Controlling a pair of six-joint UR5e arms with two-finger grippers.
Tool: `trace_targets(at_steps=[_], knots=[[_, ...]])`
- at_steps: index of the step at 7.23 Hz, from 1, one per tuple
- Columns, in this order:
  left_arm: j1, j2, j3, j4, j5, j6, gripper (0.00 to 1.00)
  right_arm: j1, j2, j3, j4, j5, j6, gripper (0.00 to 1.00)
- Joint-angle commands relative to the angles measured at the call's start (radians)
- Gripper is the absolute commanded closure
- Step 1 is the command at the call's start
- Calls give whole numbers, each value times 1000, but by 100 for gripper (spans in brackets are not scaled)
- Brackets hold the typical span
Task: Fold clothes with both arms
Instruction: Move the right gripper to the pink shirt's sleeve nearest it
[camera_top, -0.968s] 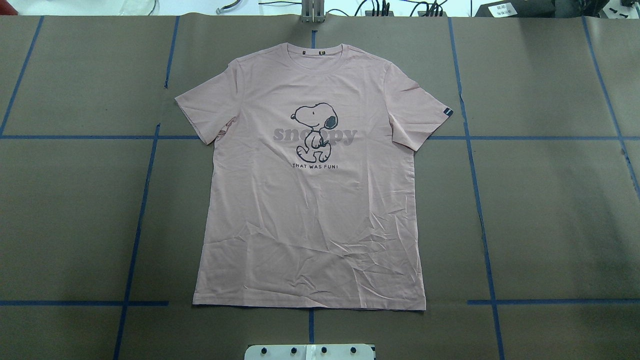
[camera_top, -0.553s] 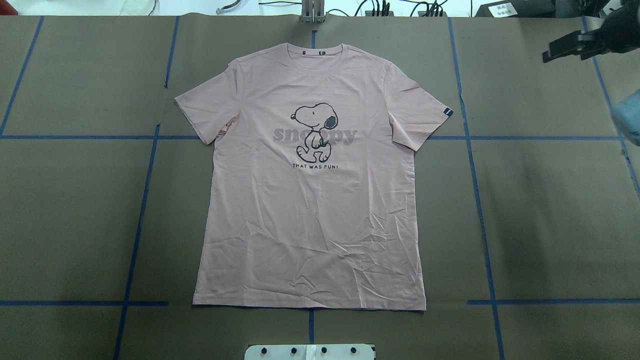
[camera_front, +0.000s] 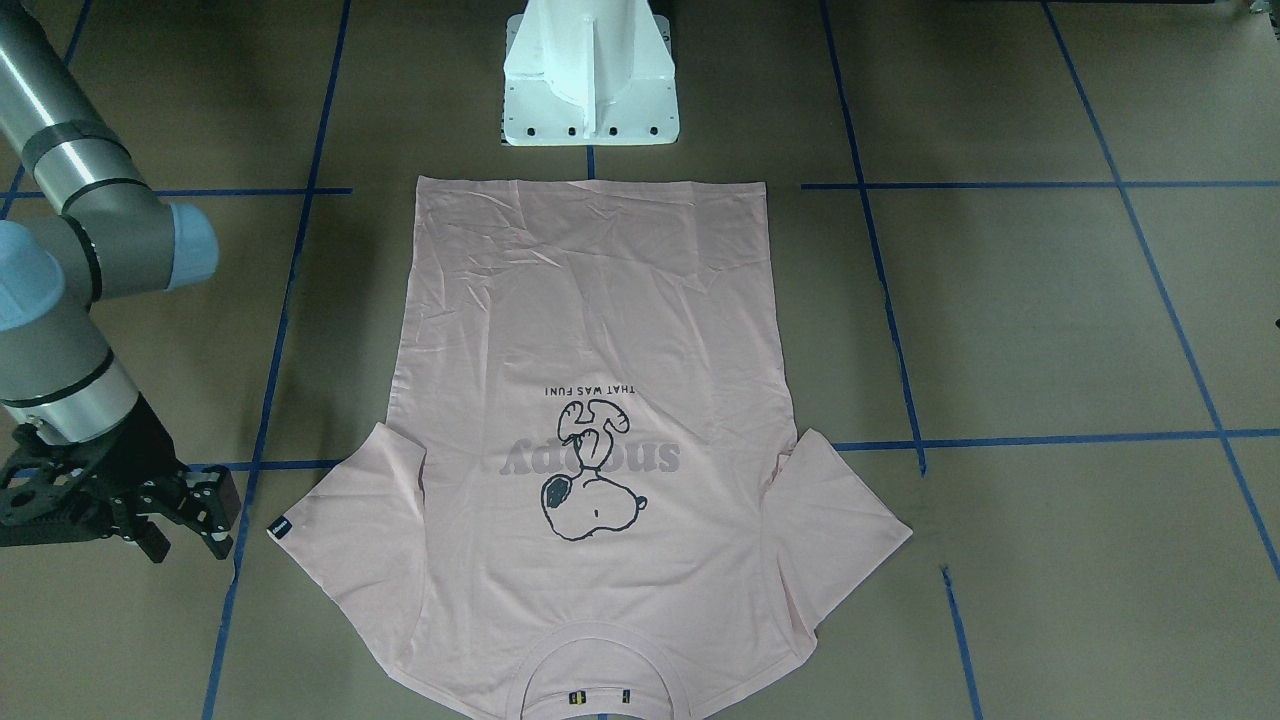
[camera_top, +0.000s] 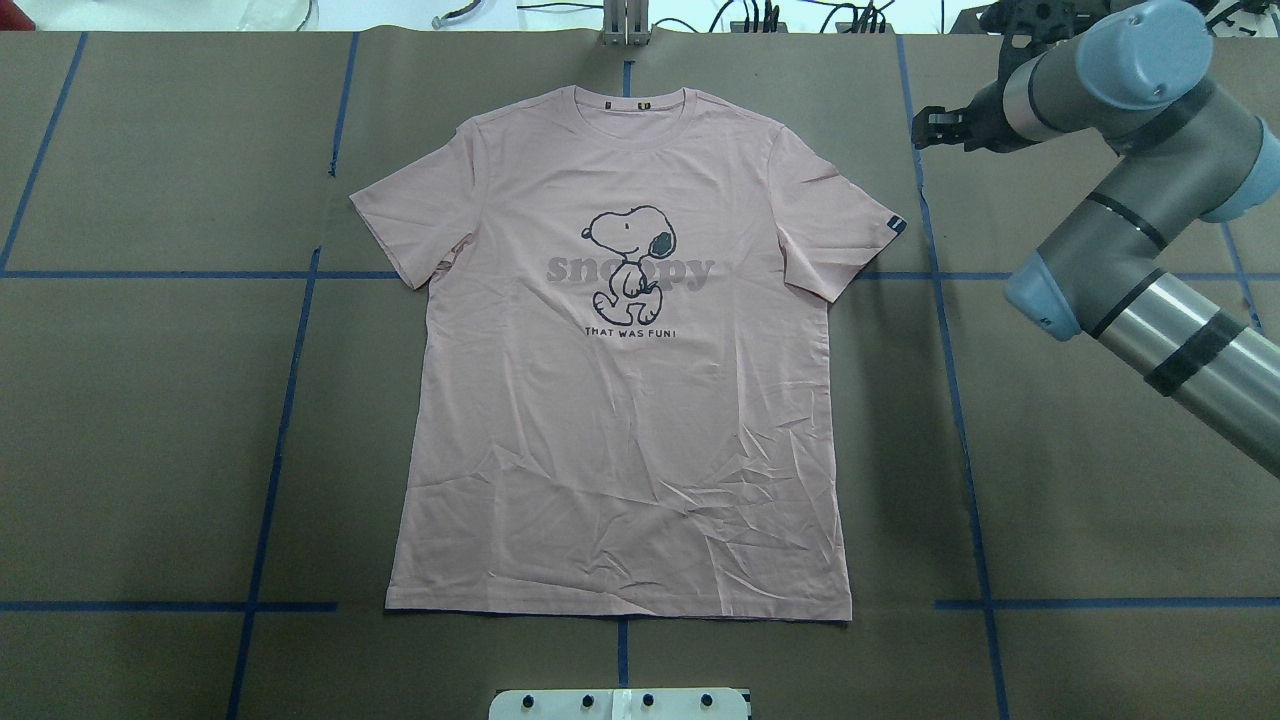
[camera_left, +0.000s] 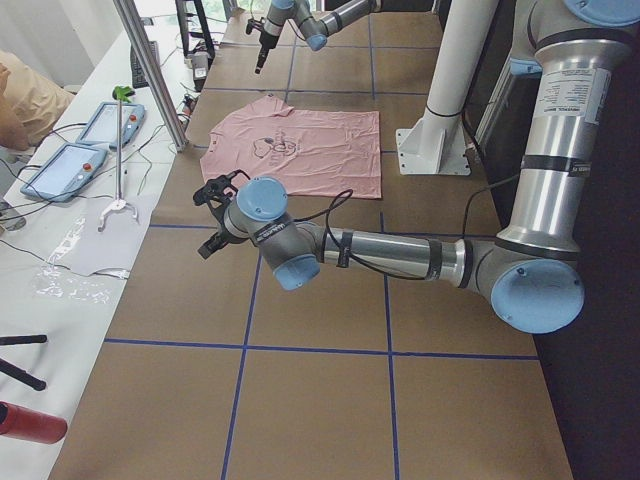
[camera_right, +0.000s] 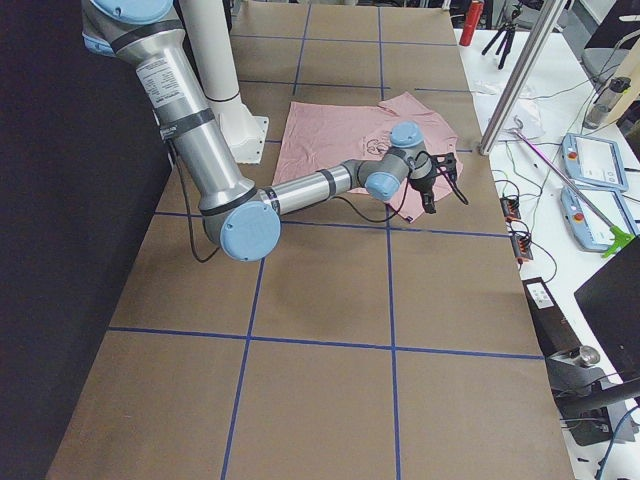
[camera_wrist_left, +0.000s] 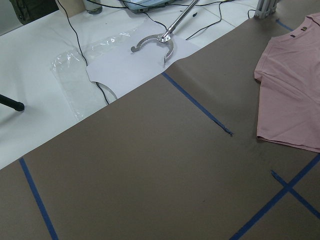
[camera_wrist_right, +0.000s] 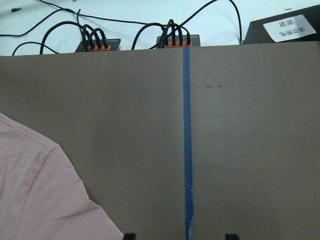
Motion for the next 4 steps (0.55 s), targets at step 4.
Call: trace_targets(at_steps=[4], knots=[[2,0,2,-1,0,1,0,-130,7,-67,26,-162,68,41]])
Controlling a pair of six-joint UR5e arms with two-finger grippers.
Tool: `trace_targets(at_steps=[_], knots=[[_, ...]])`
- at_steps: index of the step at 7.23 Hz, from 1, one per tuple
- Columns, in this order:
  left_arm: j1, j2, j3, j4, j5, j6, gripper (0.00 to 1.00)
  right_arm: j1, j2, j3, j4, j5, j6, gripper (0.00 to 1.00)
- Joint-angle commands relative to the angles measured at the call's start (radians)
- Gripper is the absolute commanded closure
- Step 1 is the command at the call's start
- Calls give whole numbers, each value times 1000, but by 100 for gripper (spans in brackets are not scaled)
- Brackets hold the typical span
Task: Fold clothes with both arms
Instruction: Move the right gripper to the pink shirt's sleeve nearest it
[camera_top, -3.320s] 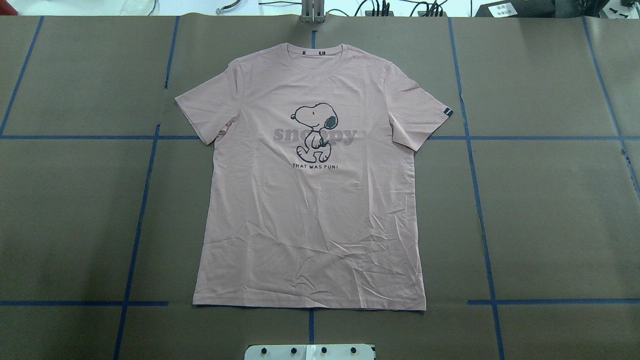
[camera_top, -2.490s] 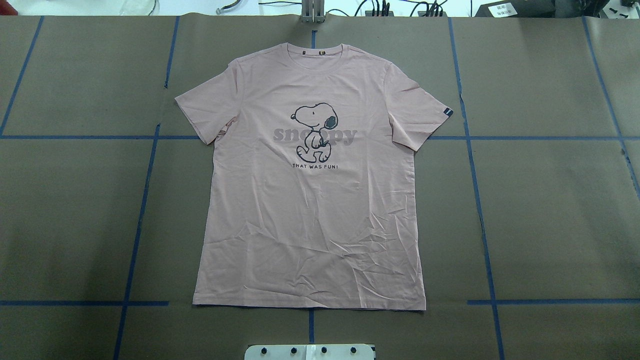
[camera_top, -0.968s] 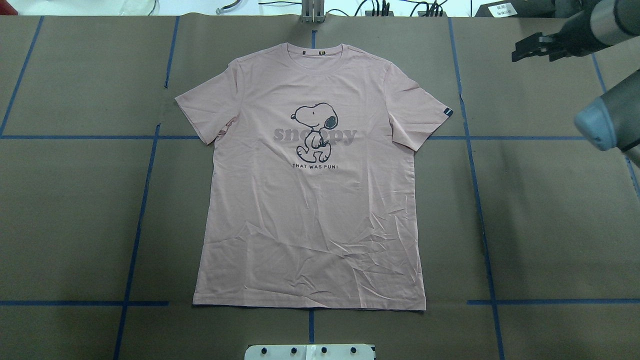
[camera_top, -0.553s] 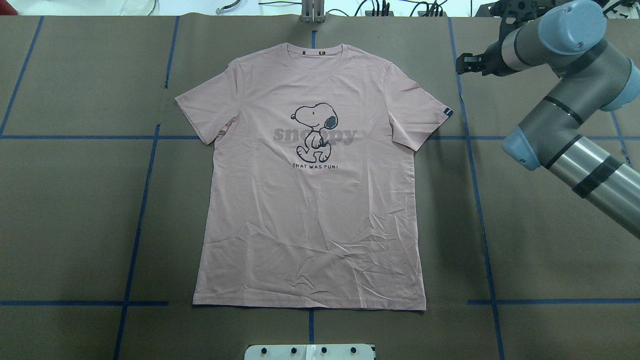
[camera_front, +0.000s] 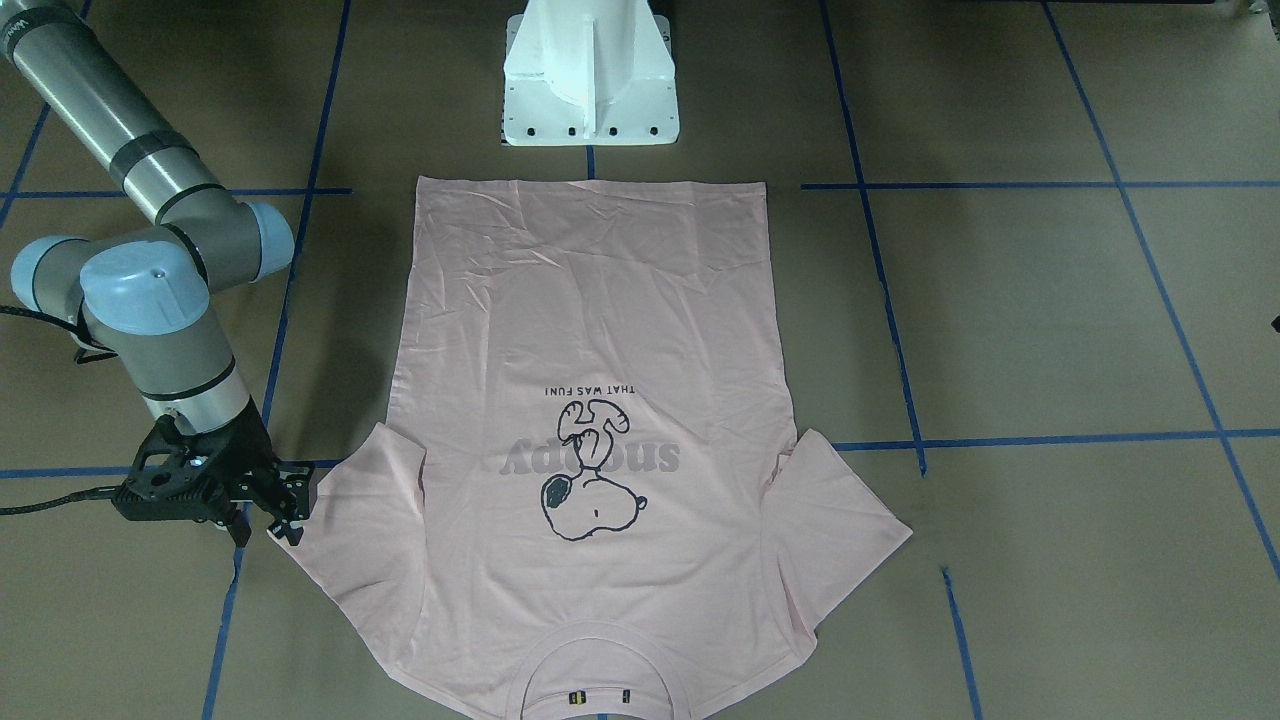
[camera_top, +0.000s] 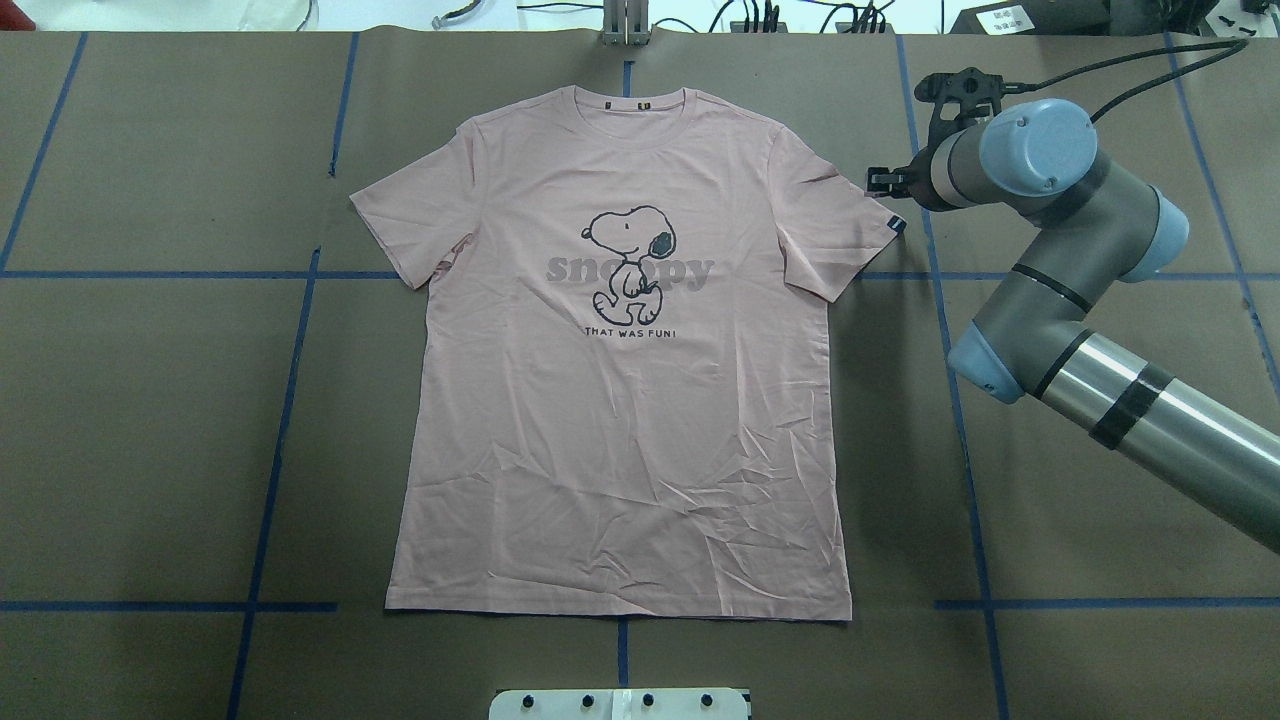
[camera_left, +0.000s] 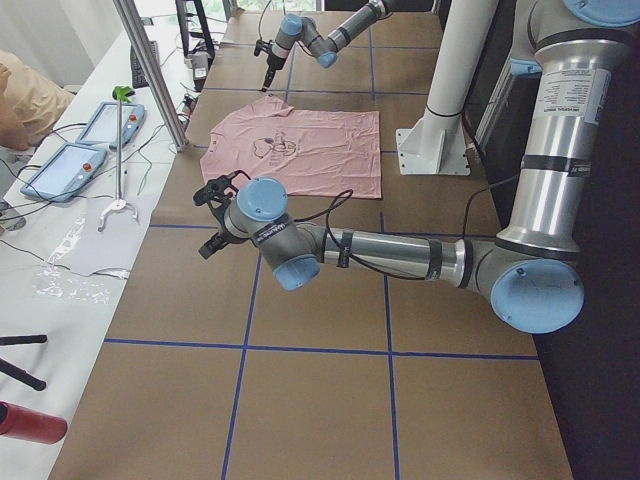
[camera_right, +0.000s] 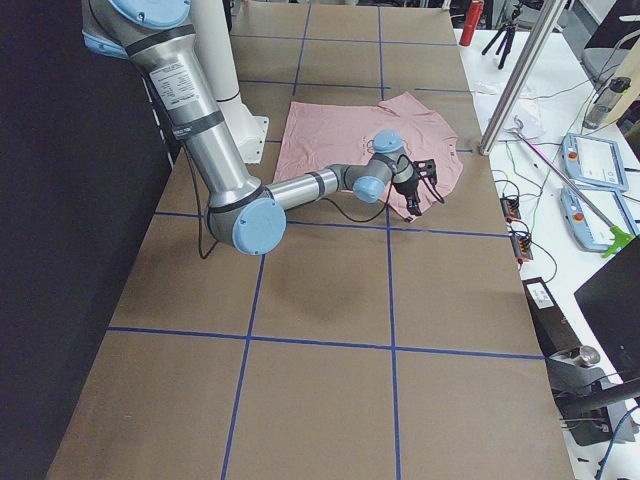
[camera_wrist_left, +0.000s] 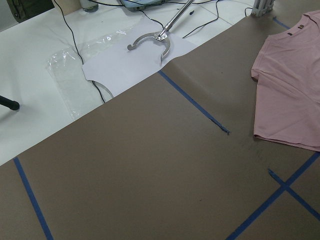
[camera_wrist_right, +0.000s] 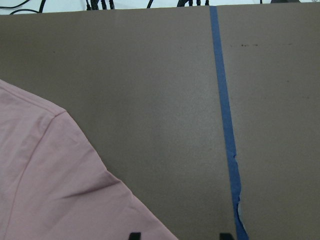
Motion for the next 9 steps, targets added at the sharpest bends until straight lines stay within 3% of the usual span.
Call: trace_targets(at_steps=[1,9], knots=[[0,2,0,-1,0,-1,0,-17,0,-21,2,-24,2,42],[0,2,0,-1,-1,2,0,-28,0,-42,2,-31,4,49]])
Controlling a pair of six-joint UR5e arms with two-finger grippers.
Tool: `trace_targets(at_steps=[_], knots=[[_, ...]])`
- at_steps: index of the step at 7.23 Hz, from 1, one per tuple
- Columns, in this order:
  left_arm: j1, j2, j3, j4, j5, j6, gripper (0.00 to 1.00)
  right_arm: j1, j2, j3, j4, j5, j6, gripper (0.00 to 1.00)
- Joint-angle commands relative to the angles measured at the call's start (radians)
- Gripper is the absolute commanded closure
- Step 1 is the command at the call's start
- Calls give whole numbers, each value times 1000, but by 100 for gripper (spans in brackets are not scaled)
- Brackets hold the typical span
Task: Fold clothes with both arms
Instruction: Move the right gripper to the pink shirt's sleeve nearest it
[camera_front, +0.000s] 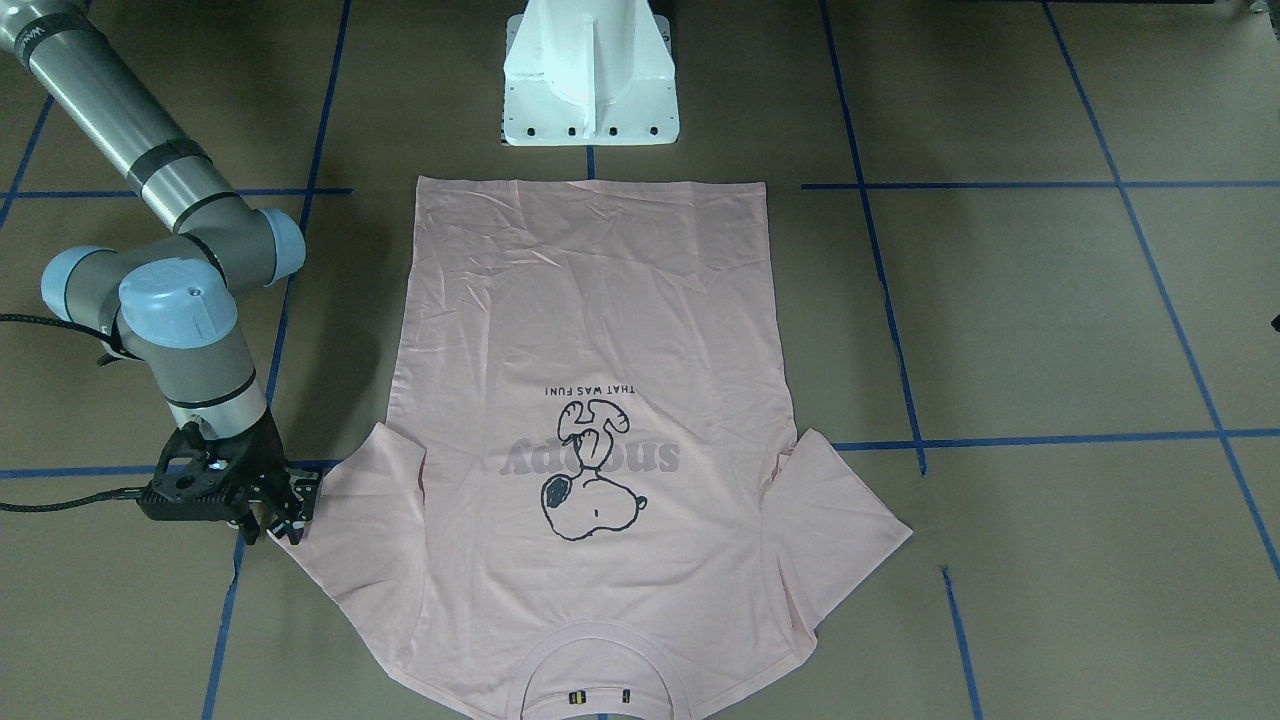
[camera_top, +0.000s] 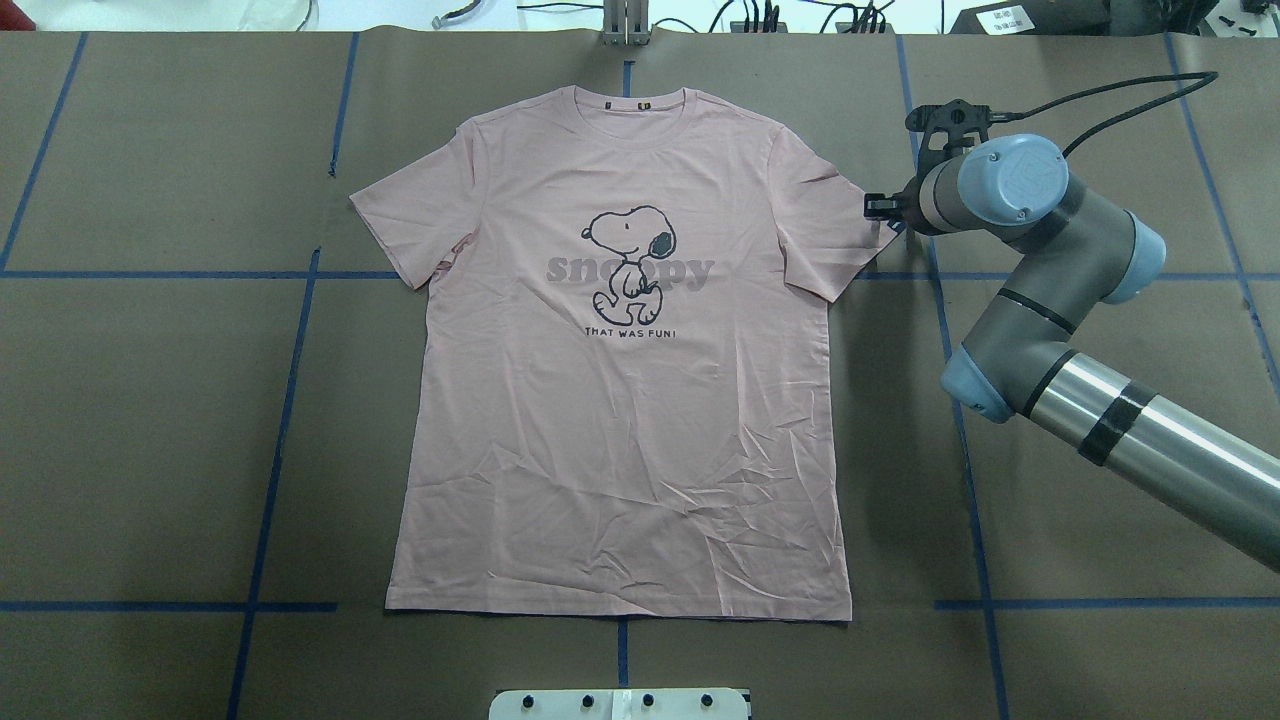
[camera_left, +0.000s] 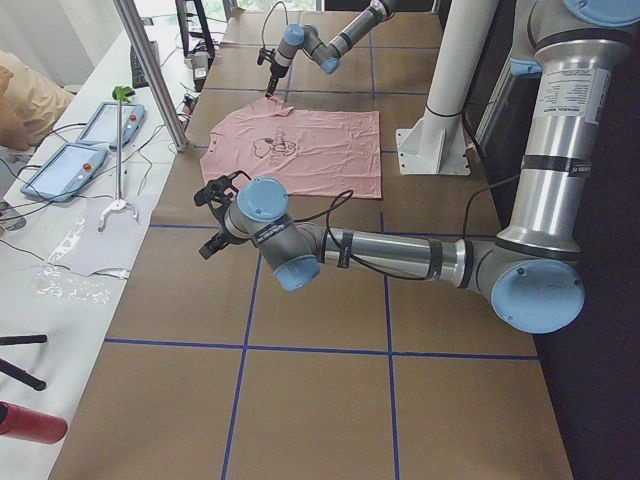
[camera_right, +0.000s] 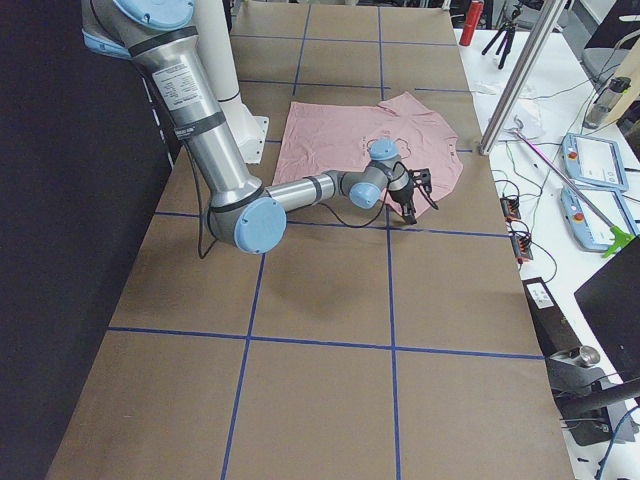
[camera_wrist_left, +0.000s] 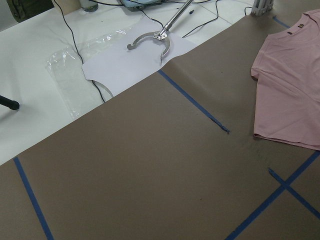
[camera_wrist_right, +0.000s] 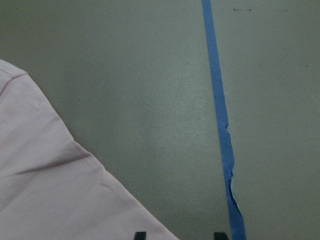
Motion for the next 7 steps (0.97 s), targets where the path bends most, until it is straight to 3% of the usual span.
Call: trace_targets(at_steps=[1,4,6,7], knots=[[0,0,-2,0,0,0,0,-1,0,-6,0,0,1,49],[0,2,-2,0,0,0,0,-2,0,-7,0,0,23,54],[0,2,-6,0,0,-1,0,-10,0,-5,0,-2,72,100],[0,2,-6,0,0,-2,0,-10,2,0,0,-3,74,100]])
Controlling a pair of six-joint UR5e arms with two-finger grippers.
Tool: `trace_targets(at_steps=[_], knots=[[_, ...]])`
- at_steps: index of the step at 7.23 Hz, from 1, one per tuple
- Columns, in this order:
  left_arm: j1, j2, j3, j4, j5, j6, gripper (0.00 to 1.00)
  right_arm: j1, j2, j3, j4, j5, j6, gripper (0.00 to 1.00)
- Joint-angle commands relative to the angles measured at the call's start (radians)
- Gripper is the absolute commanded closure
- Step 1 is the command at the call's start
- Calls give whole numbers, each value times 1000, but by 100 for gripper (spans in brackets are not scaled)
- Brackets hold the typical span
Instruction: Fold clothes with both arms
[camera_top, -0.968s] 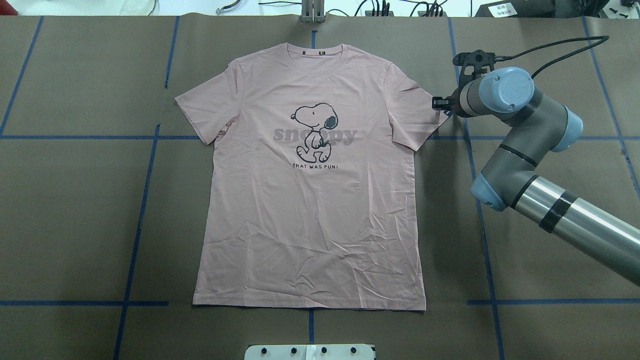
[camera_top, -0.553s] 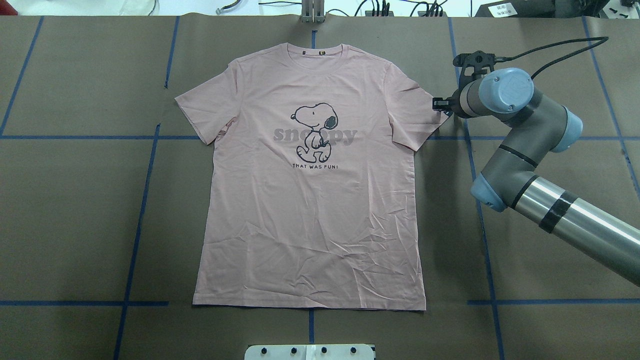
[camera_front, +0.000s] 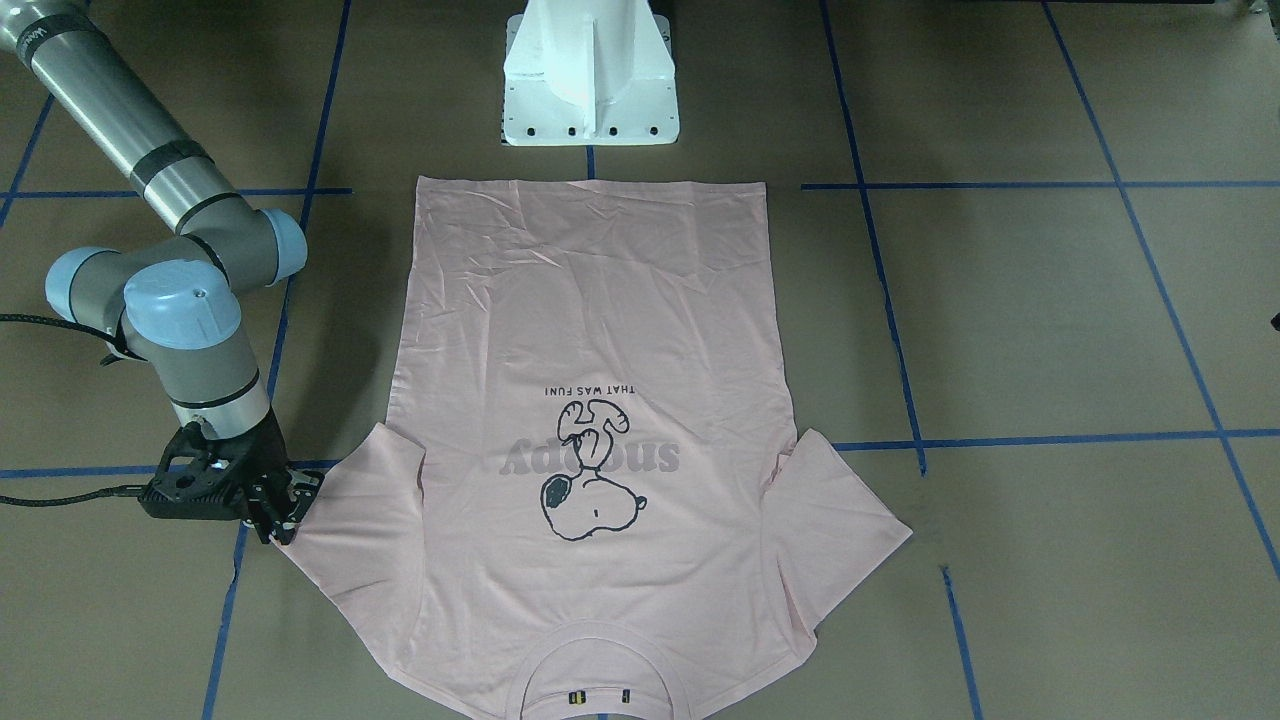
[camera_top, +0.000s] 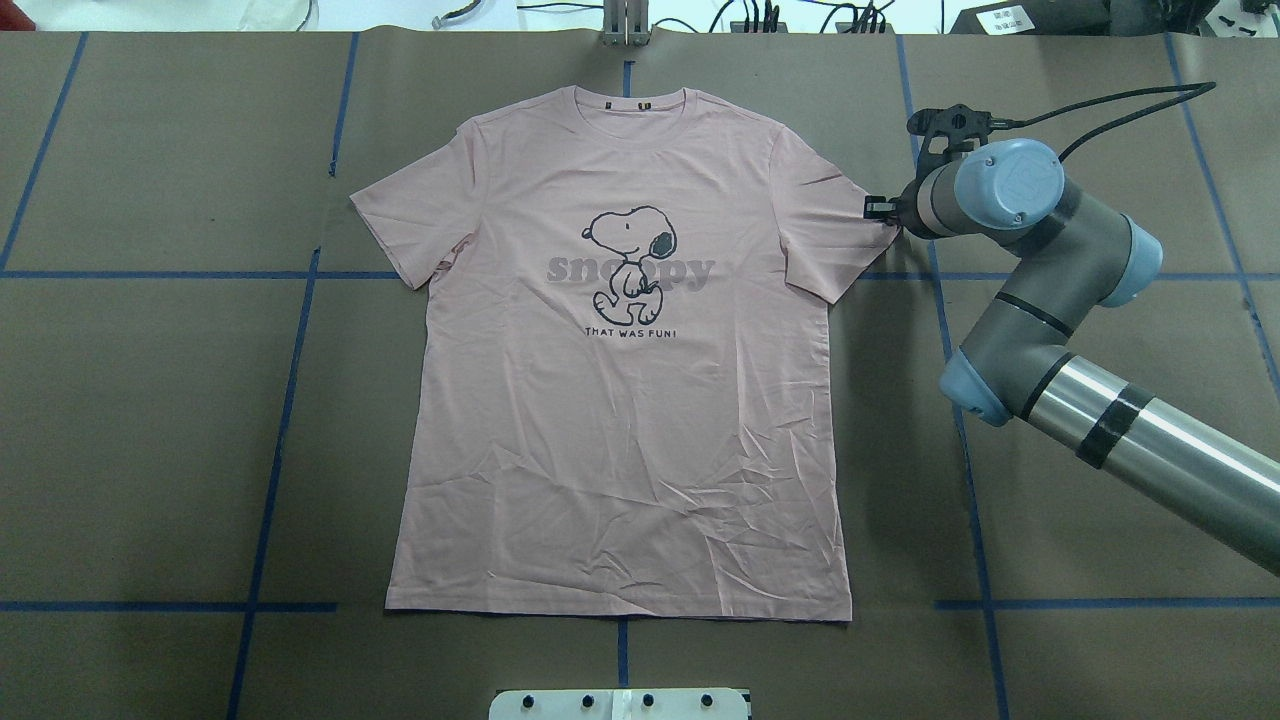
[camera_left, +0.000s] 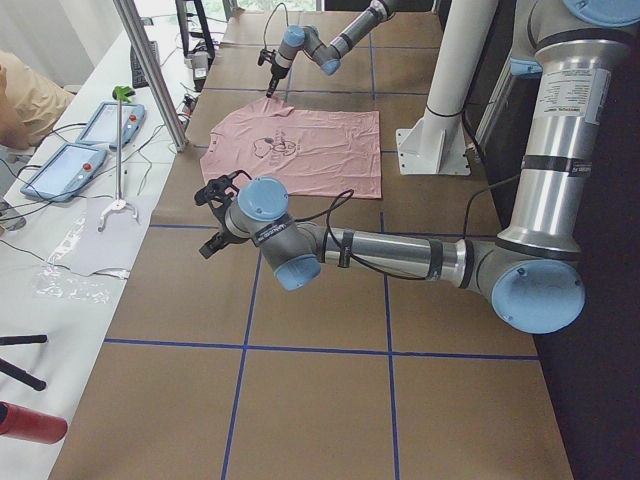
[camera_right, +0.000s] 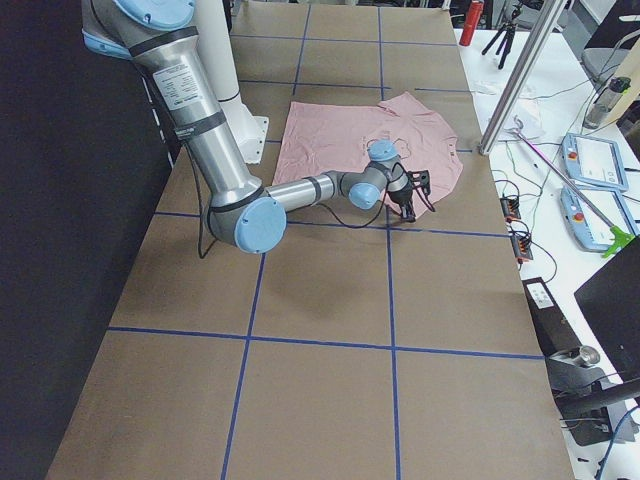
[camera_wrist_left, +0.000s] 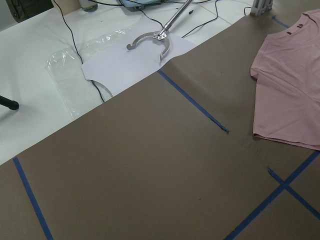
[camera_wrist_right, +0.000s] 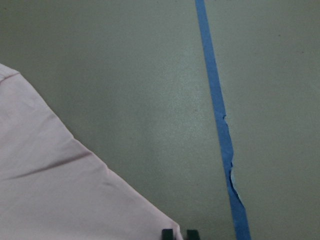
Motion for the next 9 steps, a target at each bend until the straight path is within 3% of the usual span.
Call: trace_targets(at_steps=[1,4,6,8,9], knots=[[0,0,-1,0,0,-1,0,-2,27,11,-6,2,18,100],[0,0,-1,0,0,-1,0,-9,123,42,-140,-7,68,100],[0,0,-1,0,0,-2,0,-80,258,9,-266,-133,187,100],[0,0,-1,0,0,-2,0,-120,306,-73,-261,-194,194,100],[0,0,-1,0,-3,-2,0,-137,303,-76,-259,-205,191,43]])
